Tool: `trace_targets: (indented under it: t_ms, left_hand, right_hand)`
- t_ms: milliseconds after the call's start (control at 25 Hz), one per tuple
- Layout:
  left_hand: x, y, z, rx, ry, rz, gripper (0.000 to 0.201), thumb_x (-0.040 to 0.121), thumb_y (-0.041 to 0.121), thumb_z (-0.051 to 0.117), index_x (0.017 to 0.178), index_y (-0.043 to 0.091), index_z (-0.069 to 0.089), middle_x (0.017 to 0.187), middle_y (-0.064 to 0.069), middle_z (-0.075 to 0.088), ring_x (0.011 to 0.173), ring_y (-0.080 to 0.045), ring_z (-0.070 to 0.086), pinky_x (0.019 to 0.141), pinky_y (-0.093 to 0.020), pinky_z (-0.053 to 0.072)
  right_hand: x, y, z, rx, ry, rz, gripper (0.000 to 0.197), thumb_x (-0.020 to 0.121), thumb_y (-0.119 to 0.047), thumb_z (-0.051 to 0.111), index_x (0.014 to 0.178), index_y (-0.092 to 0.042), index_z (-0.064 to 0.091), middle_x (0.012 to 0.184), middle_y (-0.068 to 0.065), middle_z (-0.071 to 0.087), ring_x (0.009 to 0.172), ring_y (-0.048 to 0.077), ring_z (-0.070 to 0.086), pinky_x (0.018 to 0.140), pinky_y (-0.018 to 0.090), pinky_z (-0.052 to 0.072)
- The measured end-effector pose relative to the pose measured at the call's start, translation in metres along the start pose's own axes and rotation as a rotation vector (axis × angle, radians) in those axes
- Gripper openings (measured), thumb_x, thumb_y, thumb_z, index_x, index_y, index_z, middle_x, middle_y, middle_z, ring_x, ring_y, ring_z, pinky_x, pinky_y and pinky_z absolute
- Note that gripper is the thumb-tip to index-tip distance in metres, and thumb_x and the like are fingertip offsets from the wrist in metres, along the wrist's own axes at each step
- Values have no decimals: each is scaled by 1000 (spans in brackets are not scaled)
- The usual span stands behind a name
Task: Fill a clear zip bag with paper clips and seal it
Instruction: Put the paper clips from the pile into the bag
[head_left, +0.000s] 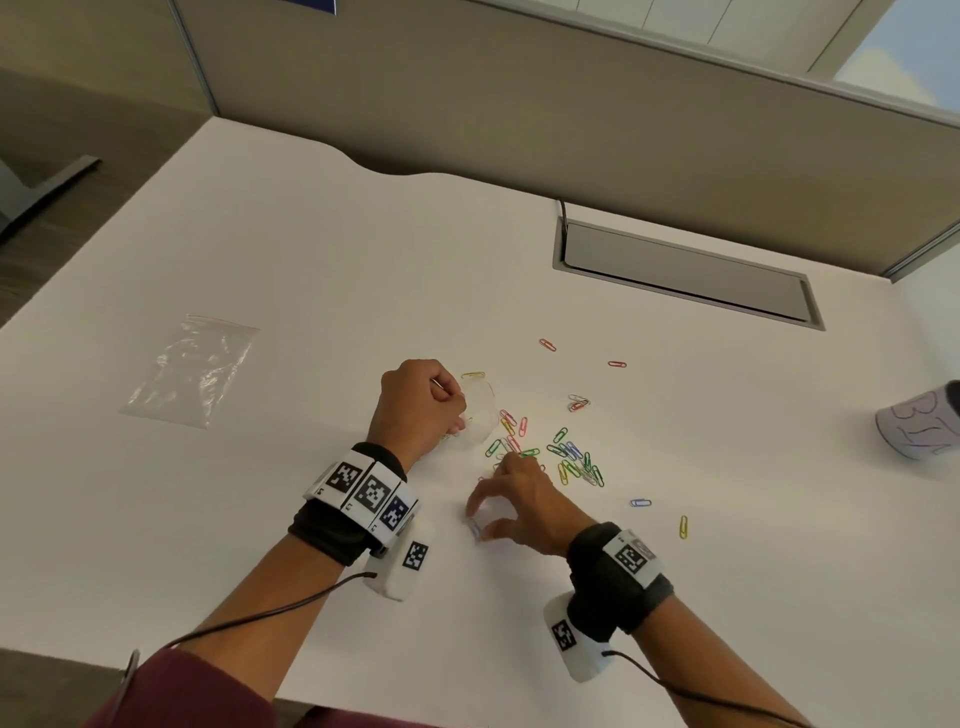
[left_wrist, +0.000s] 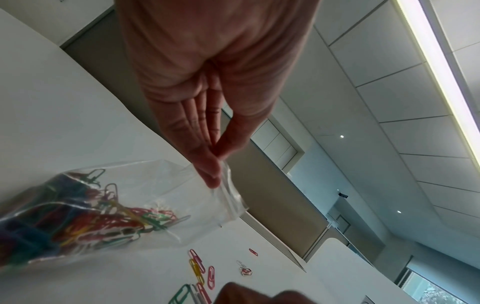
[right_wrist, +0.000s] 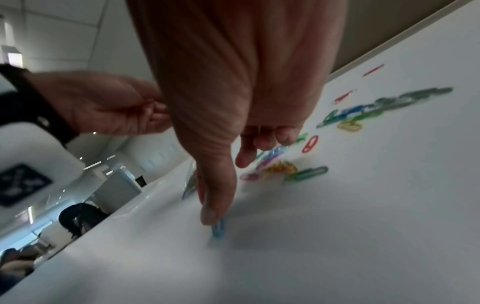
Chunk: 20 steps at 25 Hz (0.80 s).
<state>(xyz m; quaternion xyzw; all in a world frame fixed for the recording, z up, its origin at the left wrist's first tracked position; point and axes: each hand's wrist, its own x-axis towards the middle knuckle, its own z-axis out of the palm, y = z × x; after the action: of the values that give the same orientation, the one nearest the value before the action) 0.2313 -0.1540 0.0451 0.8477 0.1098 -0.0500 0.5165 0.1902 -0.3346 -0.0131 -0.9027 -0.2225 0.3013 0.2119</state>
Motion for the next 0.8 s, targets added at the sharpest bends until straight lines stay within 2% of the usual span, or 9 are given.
trace_targets:
  t_ms: [80, 160, 280, 360, 440, 520, 560, 640, 800]
  left_hand:
    - [-1, 0, 0, 12, -8, 7, 3, 83, 0, 64, 81, 0, 67, 61, -9, 71, 54, -21, 73, 61, -31, 62]
    - [0, -1, -1, 8, -1, 5, 4, 83, 0, 64, 81, 0, 67, 62, -11, 72, 54, -19, 73, 63, -32, 63]
    - [0, -3, -1, -6, -2, -3, 4, 83, 0, 64, 80, 0, 67, 64, -14, 73, 54, -19, 74, 65, -38, 64]
    - [-2, -4, -1, -13, -7, -3, 4, 83, 0, 65, 80, 0, 67, 65, -15, 72, 55, -21, 74, 65, -42, 64]
    - [-1, -5, -1, -16, -9, 1, 3, 83, -1, 65, 80, -1, 67, 65, -16, 72, 55, -21, 74, 64, -43, 64]
    - [0, -5, -1, -19, -11, -2, 3, 82, -1, 65, 80, -1, 67, 65, -17, 72, 55, -21, 74, 64, -43, 64]
    - [0, -5, -1, -18, -13, -3, 3, 82, -1, 65, 80, -1, 67, 65, -17, 72, 55, -21, 74, 64, -43, 64]
    - [-1, -4, 0, -13, -16, -2, 3, 82, -1, 65, 81, -1, 67, 66, -16, 72, 56, -21, 74, 64, -42, 64]
    - [-1, -3, 0, -30, -21, -11, 3, 82, -1, 65, 81, -1, 67, 66, -16, 72, 56, -22, 74, 64, -41, 64]
  right_hand:
    - [9, -2, 6, -26, -23, -1, 23, 78, -34, 72, 101, -33, 67, 104, 6, 44, 101, 25, 36, 85, 39, 35]
    - [19, 6, -1, -12, 67, 59, 20, 79, -30, 71, 99, -33, 68, 101, 7, 44, 101, 27, 39, 84, 39, 37]
    - [28, 20, -19, -1, 220, 118, 23, 82, -22, 68, 104, -30, 69, 95, 4, 42, 102, 31, 44, 79, 33, 36]
    - [29, 24, -28, 44, 274, 118, 30, 83, -18, 69, 111, -28, 67, 99, 3, 43, 105, 30, 44, 82, 29, 34]
    - [26, 26, -32, 40, 298, 127, 45, 80, -27, 73, 122, -30, 60, 117, 8, 47, 117, 31, 41, 91, 33, 37]
    - [24, 28, -31, -80, 192, 139, 68, 75, -45, 73, 136, -35, 45, 146, 6, 35, 134, 32, 26, 106, 47, 31]
    - [24, 30, -29, -154, 131, 139, 74, 74, -49, 72, 139, -37, 39, 154, 3, 26, 139, 31, 19, 109, 52, 27]
    - [25, 32, -24, -240, 110, 122, 69, 77, -45, 71, 138, -38, 40, 155, 0, 25, 139, 30, 20, 108, 51, 31]
    - [30, 35, -12, -167, 322, 66, 38, 85, -18, 67, 123, -22, 63, 128, 7, 56, 114, 31, 49, 87, 36, 45]
